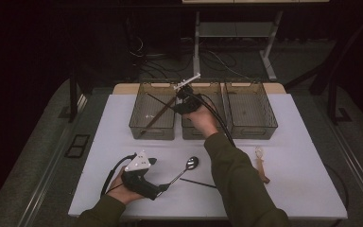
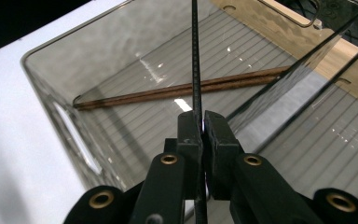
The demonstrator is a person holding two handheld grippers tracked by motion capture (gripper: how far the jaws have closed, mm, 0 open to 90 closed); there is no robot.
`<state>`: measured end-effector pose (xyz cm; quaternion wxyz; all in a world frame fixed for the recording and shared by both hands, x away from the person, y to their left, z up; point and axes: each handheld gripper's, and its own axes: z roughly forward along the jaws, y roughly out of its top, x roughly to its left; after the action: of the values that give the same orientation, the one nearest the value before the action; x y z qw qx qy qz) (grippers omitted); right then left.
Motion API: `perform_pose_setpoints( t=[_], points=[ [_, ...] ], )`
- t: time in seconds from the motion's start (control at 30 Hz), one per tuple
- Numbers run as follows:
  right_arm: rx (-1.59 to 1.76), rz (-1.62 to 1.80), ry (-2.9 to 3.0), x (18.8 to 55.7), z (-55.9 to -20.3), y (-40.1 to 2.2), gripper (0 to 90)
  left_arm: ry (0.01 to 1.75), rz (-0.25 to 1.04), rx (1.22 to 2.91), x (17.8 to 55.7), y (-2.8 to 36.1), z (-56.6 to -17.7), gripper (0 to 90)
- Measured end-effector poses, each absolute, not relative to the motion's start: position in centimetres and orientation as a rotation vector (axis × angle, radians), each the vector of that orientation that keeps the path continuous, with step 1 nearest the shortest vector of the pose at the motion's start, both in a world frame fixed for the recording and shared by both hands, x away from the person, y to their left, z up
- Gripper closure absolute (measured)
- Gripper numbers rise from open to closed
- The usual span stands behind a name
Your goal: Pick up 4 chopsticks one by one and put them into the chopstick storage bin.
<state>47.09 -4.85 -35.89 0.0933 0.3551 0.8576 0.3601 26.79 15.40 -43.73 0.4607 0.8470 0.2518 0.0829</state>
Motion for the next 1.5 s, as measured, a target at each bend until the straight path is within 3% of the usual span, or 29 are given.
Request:
perform_pose_setpoints(
  t=[0.7,0.77,1.1,1.5],
  points=[
    [1.094,0.991,2.562,49.0,-36.6,0.3,84.2,0.610,0.192,2.069,26.8,15.4,-43.7,0.0],
    [1.091,0.998,2.552,48.9,-36.6,0.2,78.2,0.609,0.193,2.069,26.8,15.4,-43.7,0.0],
    [1.060,1.091,2.547,48.2,-36.1,-1.6,69.6,0.599,0.198,2.080,26.8,15.5,-43.7,0.0],
    [0.977,1.227,2.561,45.3,-36.3,-6.0,52.6,0.599,0.201,2.079,26.8,15.5,-43.7,0.0]
  ],
)
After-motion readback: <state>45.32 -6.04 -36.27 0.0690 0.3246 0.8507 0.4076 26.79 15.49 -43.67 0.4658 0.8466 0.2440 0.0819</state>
